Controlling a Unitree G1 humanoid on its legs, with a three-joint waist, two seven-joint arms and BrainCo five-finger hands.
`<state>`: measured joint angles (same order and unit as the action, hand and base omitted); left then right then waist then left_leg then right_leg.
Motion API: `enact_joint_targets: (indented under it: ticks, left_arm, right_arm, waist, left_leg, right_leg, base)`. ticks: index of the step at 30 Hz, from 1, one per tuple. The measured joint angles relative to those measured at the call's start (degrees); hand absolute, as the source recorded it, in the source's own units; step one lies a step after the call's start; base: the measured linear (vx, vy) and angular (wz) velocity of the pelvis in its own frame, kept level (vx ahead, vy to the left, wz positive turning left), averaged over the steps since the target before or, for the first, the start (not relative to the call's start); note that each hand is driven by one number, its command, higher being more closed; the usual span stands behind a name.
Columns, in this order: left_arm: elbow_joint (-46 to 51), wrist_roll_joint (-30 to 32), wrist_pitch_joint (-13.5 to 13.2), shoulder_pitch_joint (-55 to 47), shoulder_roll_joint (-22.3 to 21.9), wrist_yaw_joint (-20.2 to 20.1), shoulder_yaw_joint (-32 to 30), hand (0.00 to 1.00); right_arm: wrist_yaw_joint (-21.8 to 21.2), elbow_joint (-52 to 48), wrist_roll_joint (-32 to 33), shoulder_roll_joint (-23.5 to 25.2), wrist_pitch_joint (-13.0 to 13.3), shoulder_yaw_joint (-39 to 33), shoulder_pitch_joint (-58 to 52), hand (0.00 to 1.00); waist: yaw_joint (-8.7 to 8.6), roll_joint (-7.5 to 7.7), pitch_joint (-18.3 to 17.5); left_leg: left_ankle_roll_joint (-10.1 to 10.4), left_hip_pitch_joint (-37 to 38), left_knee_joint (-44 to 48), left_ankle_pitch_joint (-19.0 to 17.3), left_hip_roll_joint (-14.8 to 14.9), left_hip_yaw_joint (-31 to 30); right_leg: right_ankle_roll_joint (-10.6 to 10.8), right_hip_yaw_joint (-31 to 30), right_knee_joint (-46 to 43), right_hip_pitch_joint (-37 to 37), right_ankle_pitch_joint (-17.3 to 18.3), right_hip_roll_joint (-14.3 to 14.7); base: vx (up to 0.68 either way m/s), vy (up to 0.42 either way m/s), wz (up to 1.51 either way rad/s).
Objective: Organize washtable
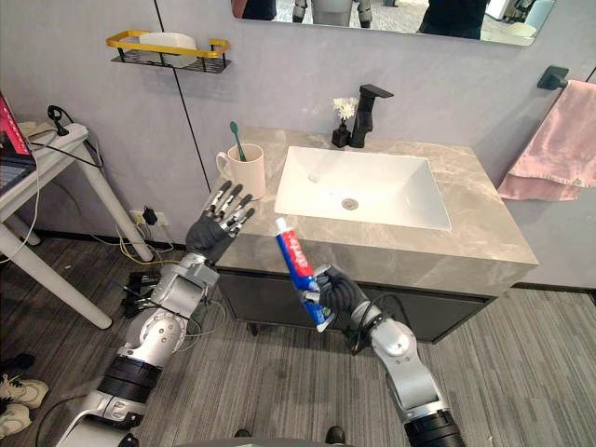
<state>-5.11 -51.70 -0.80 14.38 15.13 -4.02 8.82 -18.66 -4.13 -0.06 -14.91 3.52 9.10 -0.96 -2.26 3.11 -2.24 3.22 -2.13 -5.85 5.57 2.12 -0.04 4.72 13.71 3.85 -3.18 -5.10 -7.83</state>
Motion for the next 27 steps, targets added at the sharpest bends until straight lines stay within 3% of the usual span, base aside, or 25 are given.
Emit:
enact_joint_targets:
  ticks: [16, 27]
  left_arm:
    - [0.0, 0.8, -0.9, -2.3, -1.5, 0.4, -2.5, 0.0]
    - [0.0, 0.8, 0.4, -4.5, -2.5, -1.3, 3.9, 0.0]
  right_arm:
    - [1.4, -0.5, -0.4, 1.3, 0.0, -2.5, 0.0, 1.0]
    - [1.2, -0.5, -1.2, 2.2, 0.0, -2.3, 0.0, 1.0]
  waist:
    - [0.03, 0.02, -0.1]
    - [0.05, -0.28, -1.1]
  left_leg:
    - [-0.2, 0.0, 0.0, 0.1, 0.0, 0.0]
    - [-0.2, -0.7, 0.0, 0.2, -0.1, -1.3]
  right_leg:
    - [0.1, 0.0, 0.1, 0.1, 0.0, -0.1]
    - [0.2, 0.6, 0.1, 0.2, 0.0, -0.1]
  base:
    - [0.0, 0.0, 0.0]
    - [0.0, -0.001, 0.03]
